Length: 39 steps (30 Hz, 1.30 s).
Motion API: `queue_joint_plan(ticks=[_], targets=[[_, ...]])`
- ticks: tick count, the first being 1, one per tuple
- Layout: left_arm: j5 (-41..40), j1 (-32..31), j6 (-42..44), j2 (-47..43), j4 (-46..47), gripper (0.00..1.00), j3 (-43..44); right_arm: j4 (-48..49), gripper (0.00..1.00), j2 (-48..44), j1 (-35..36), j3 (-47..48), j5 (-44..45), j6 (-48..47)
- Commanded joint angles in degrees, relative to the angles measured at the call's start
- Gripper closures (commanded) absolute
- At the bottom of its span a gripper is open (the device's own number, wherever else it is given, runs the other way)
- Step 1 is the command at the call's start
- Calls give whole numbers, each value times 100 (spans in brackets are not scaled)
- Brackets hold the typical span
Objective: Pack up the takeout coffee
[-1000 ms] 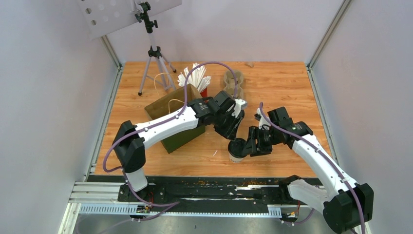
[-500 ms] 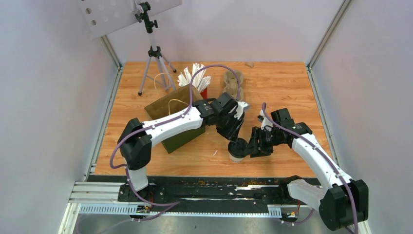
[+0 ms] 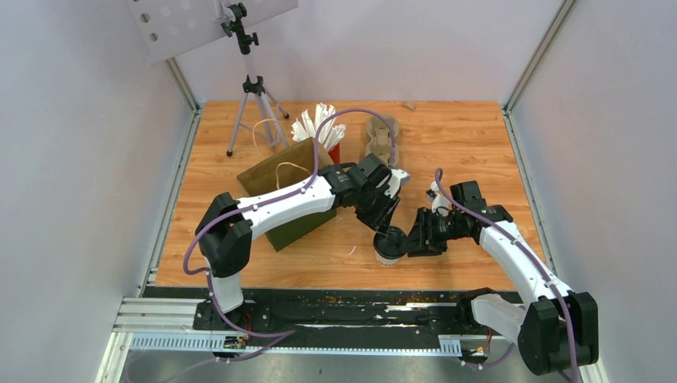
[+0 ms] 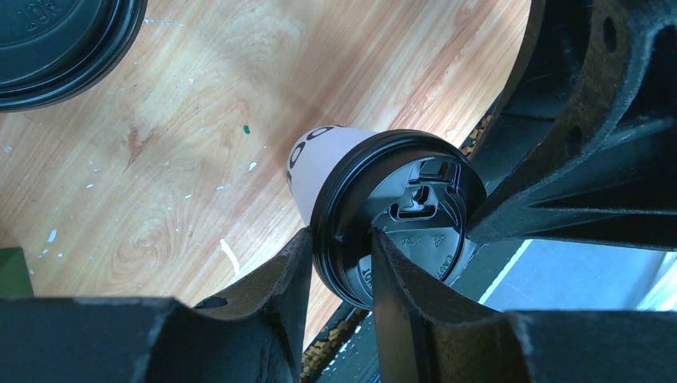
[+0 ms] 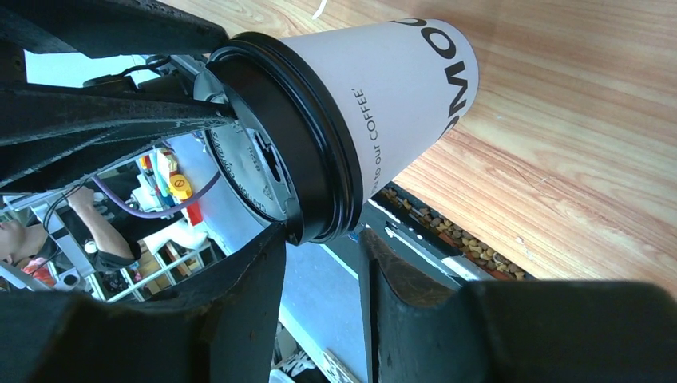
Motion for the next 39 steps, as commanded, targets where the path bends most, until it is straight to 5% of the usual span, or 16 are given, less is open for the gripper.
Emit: queue_joint_plan(ticks=[1,11,24,39], targets=[[-128,-29,195,9,-43,60,-153,88,63,157,-35,-126,318,26],[68,-29,-3,-138,468,62,-781,-73,64,-77,-237,-361,583,137],[-166,156,-85,-139,-359,56,800,-349,56,101,-239,1186,292,-54],[444,141,-748,-623,2,57,-305,-496,63,474,-224,1464,276,-304]])
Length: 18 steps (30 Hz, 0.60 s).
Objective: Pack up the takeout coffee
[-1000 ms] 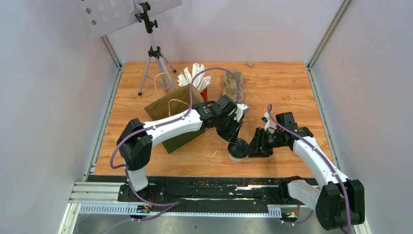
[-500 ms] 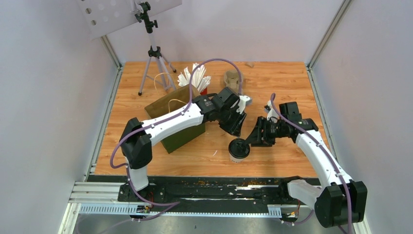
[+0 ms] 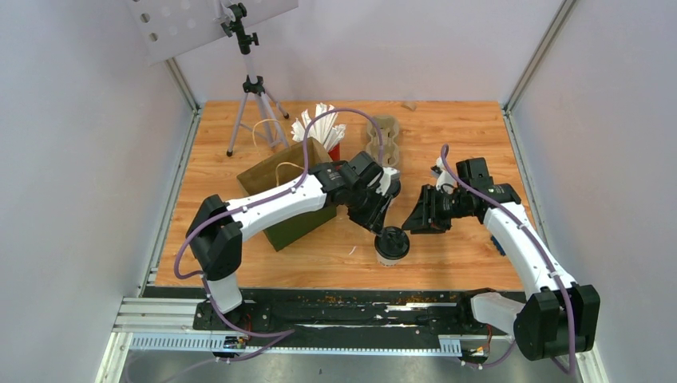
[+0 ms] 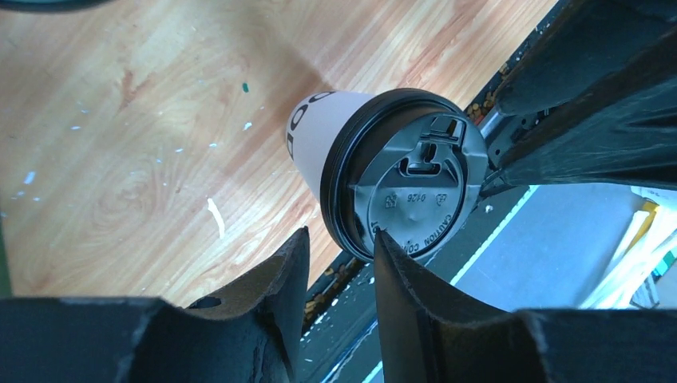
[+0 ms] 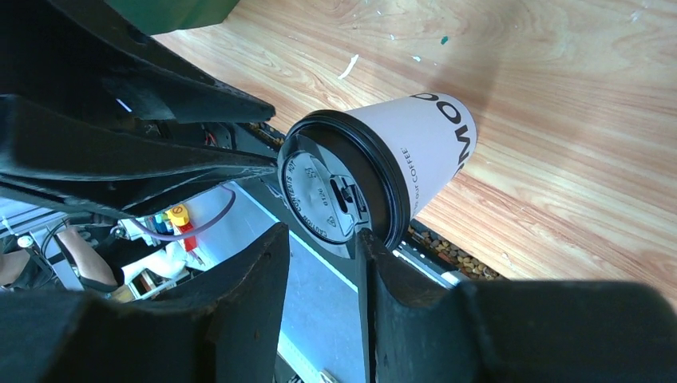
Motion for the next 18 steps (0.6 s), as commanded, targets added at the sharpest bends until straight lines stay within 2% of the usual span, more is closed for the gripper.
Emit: queue_joint_plan(ticks=[1,18], targets=[[381,-21,-307,-303,348,57,-248,13,63,21,-5,93,25,-183],[572,-25,-386,-285,519,58,-417,161,66,221,30,-115,121,-234]])
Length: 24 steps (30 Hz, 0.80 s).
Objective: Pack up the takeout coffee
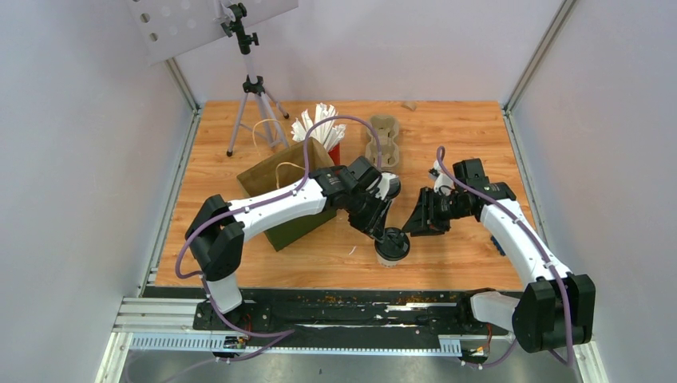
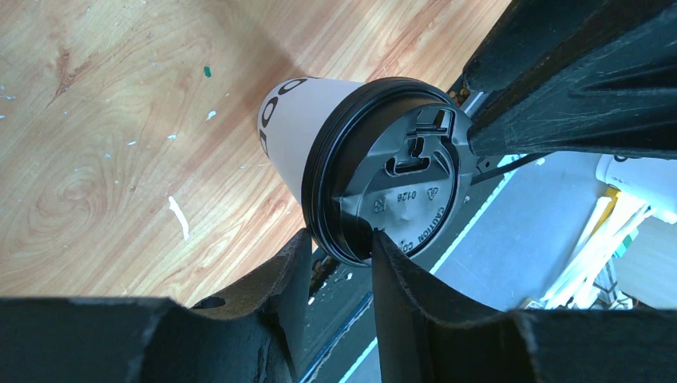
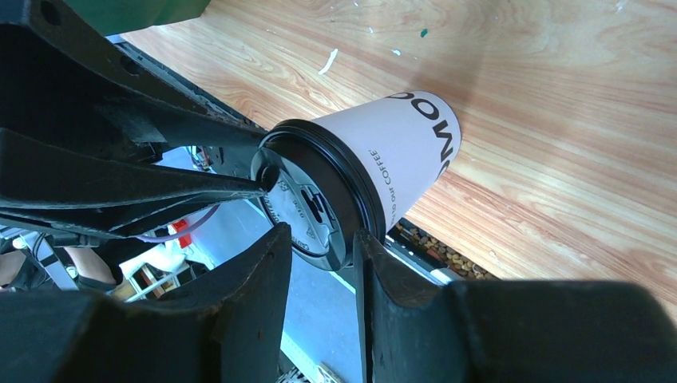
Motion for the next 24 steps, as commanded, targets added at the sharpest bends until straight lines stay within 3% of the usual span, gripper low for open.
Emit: queue_joint_plan(ticks=[1,9,24], targets=[[56,-27,-2,-258,65,57,134,99,66,-46,26,-13,78,-113],[-83,-25,236,-433,-435,49,405,-101,59,-70,41,225,232,-214],[565,-36,-56,-564,113,56,-173,-177,64,80,278,347,348,-226]])
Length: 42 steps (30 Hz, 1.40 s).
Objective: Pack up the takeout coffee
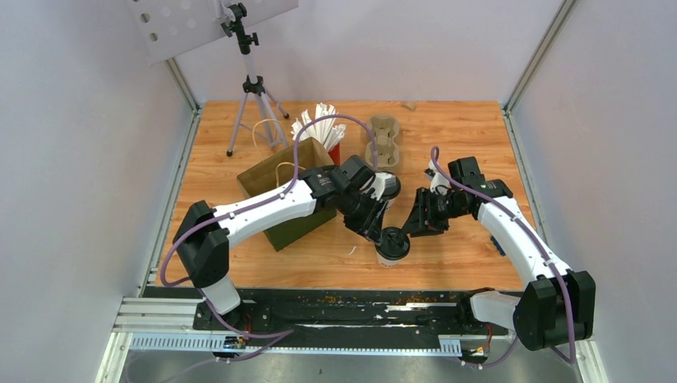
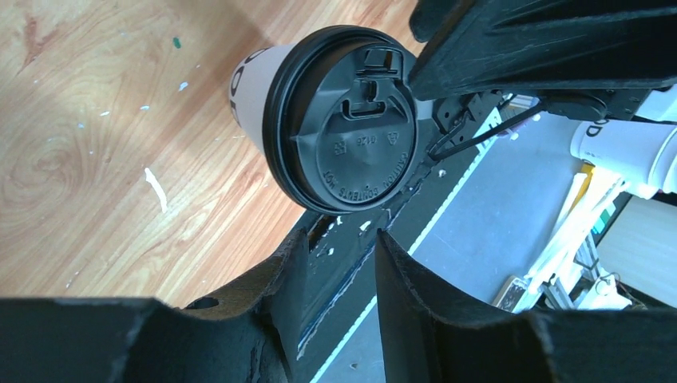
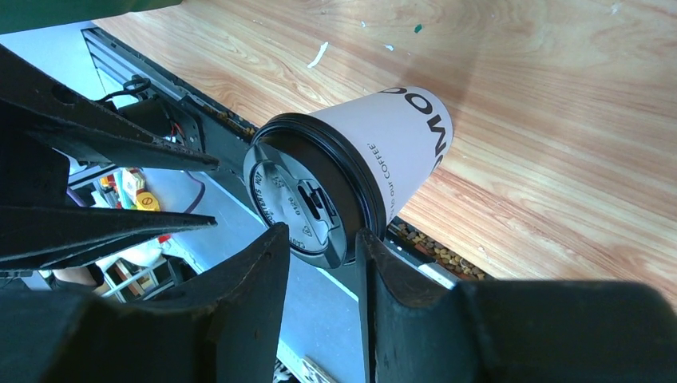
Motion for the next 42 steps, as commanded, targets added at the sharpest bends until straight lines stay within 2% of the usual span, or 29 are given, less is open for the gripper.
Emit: queue_joint_plan(ticks=[1,9,21,27,42], targets=[[402,-40,-34,-54,348,57,-29,-15,64,17,79,197,108,-64],[476,-88,-51,75,554,61,-280,55,66,18,152,68,179,-5],[280,-124,150,300,482,66,-275,189,67,39,195,-156,200,47],[180,-124,287,501,441,68,-171,255,71,47,195,-328,236,60],[-381,-168,326,659,518,71,-461,126,75,-90,204,-677,479,120]])
